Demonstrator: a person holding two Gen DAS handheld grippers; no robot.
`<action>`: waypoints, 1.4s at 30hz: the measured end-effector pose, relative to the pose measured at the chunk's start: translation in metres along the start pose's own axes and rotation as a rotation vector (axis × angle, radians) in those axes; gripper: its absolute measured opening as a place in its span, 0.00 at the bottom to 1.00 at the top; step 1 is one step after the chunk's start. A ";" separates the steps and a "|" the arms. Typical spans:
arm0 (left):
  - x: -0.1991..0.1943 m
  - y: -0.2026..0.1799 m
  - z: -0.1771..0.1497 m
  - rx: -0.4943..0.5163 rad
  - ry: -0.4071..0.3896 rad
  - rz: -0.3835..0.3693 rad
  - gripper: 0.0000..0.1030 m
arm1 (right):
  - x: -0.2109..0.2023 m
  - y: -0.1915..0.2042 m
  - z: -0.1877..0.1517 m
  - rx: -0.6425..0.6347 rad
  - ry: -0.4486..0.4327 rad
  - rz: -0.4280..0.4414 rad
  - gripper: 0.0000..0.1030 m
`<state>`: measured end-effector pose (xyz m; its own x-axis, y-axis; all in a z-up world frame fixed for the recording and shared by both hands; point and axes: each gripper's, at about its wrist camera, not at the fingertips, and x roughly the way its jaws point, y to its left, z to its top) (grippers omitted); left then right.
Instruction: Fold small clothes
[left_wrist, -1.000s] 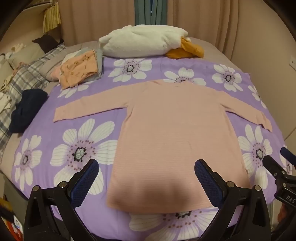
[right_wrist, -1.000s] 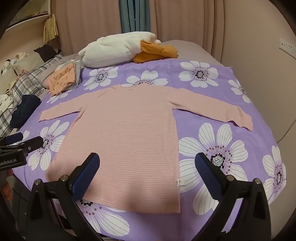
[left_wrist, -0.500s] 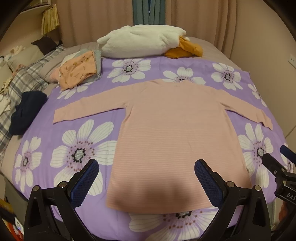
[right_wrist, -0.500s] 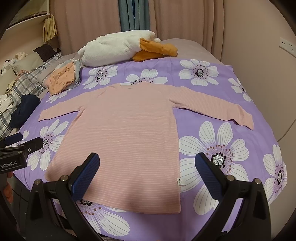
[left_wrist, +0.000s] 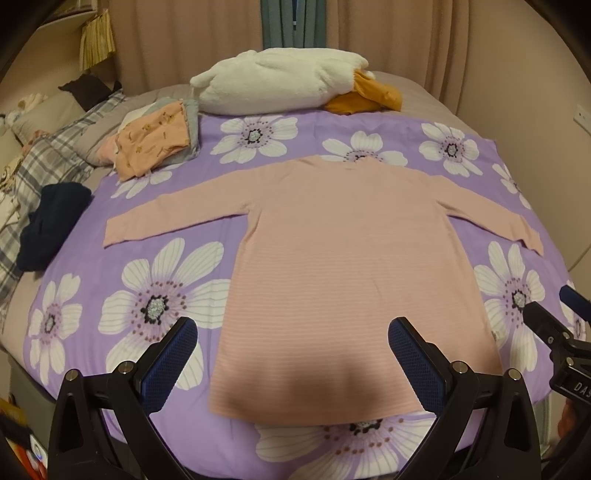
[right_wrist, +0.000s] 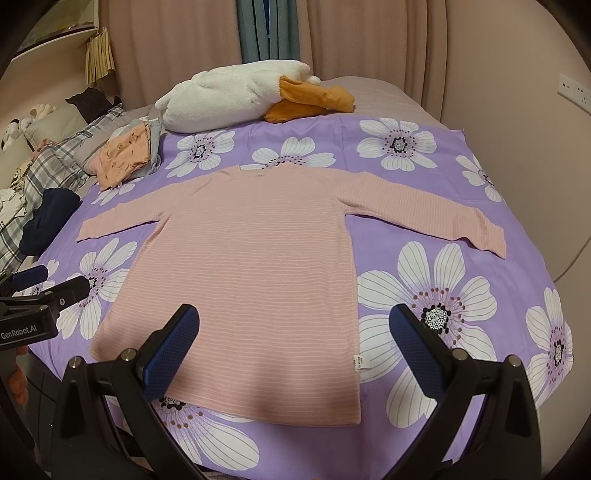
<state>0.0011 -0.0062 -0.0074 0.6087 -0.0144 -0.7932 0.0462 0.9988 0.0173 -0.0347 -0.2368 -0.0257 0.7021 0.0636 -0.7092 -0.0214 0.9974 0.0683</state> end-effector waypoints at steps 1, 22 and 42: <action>0.000 0.000 0.000 0.000 0.000 -0.001 0.99 | 0.000 -0.001 0.000 0.000 0.000 0.001 1.00; -0.001 -0.002 -0.002 0.006 0.001 -0.003 0.99 | -0.001 -0.001 0.000 0.001 -0.003 0.003 1.00; -0.001 -0.003 -0.003 0.013 0.004 -0.004 0.99 | -0.004 0.000 -0.002 0.004 -0.003 0.004 1.00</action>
<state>-0.0024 -0.0086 -0.0083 0.6053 -0.0181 -0.7958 0.0591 0.9980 0.0222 -0.0388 -0.2372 -0.0239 0.7042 0.0676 -0.7067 -0.0211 0.9970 0.0744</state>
